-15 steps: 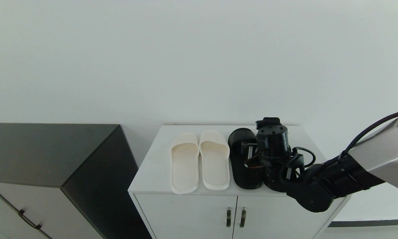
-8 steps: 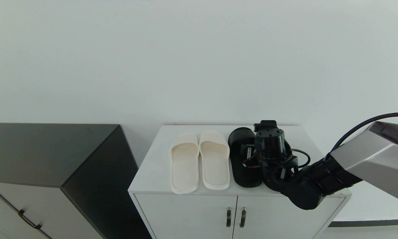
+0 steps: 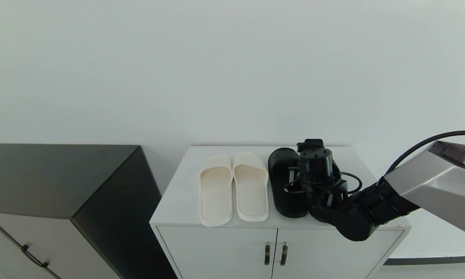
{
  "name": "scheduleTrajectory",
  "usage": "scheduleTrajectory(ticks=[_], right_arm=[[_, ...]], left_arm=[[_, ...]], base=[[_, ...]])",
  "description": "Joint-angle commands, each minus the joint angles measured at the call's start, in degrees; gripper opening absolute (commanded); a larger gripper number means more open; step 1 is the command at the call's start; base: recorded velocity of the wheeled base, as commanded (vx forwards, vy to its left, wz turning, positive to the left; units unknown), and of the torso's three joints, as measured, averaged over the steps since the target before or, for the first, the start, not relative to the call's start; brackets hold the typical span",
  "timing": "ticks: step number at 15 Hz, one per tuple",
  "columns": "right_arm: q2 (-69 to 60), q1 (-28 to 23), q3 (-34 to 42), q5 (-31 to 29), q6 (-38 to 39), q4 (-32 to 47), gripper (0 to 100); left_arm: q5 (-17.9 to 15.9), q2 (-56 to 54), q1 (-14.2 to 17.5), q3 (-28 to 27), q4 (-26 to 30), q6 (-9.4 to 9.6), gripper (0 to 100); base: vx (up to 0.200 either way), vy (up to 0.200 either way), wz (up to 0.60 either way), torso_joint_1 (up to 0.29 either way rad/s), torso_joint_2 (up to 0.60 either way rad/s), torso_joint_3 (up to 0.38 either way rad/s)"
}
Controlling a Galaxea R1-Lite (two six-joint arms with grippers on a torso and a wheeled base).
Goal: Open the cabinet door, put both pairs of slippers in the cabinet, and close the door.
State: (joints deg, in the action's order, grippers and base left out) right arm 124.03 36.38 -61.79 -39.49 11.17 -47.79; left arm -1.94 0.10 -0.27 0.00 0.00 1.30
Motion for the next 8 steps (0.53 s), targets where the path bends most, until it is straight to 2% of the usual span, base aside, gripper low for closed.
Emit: scheduleTrajectory(ticks=[1, 5, 8], right_arm=[[-1.0, -0.1, 0.4, -0.2, 0.0, 0.0, 0], [-8.6, 1.1, 8.1, 1.0, -1.6, 0.0, 0], [-19.3, 3.2, 16.9, 9.7, -2.6, 0.3, 0]], left_arm=[[0.0, 0.0, 0.0, 0.0, 0.0, -0.07, 0], [0.0, 0.0, 0.0, 0.0, 0.0, 0.1, 0], [0.0, 0.0, 0.0, 0.0, 0.0, 0.1, 0]], base=[[0.0, 0.0, 0.0, 0.0, 0.0, 0.0], [0.0, 0.0, 0.0, 0.0, 0.0, 0.0], [0.0, 0.0, 0.0, 0.0, 0.0, 0.0]])
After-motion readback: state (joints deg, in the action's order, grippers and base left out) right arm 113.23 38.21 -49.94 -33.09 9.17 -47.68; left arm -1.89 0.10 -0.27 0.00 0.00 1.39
